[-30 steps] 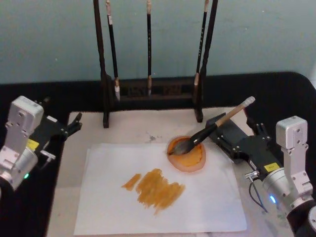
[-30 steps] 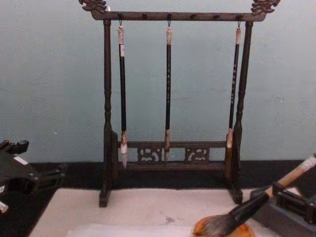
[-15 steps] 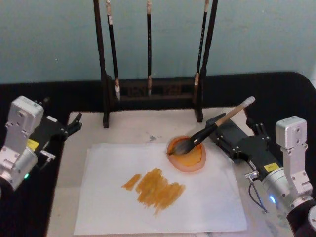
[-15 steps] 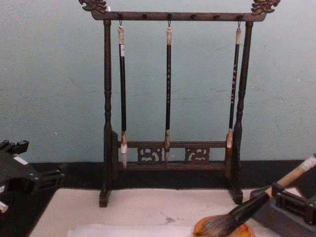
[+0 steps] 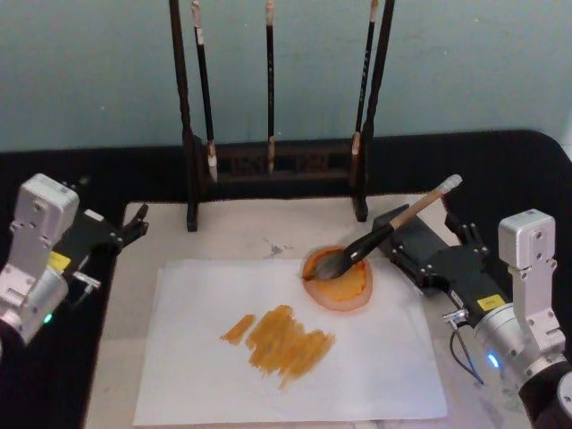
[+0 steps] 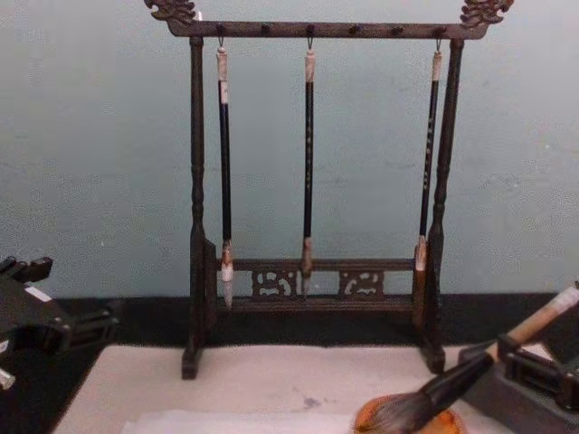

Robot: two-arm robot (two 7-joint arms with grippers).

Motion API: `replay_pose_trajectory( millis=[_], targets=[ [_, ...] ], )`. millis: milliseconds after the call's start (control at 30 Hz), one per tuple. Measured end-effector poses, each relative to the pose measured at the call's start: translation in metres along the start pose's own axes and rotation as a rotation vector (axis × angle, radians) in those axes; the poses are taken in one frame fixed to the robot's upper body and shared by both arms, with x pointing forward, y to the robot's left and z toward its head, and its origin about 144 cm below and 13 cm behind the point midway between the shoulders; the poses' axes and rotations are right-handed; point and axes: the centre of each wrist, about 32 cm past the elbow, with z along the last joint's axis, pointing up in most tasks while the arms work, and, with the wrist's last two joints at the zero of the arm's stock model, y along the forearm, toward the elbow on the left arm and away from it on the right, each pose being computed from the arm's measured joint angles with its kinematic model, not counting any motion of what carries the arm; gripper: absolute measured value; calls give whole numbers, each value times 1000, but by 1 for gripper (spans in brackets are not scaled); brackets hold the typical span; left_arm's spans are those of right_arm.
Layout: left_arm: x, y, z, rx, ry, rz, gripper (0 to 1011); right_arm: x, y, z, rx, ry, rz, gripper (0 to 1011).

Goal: Pick up the brush from the inkstone, write on the paper, then place the brush back to its original position.

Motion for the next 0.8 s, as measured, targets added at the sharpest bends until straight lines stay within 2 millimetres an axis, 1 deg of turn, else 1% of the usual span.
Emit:
replay_pose_trajectory(
  millis=[800],
  targets=[
    [0, 0, 0, 0, 0, 0, 1010, 0, 0, 0, -1, 0, 0, 1000]
  ],
)
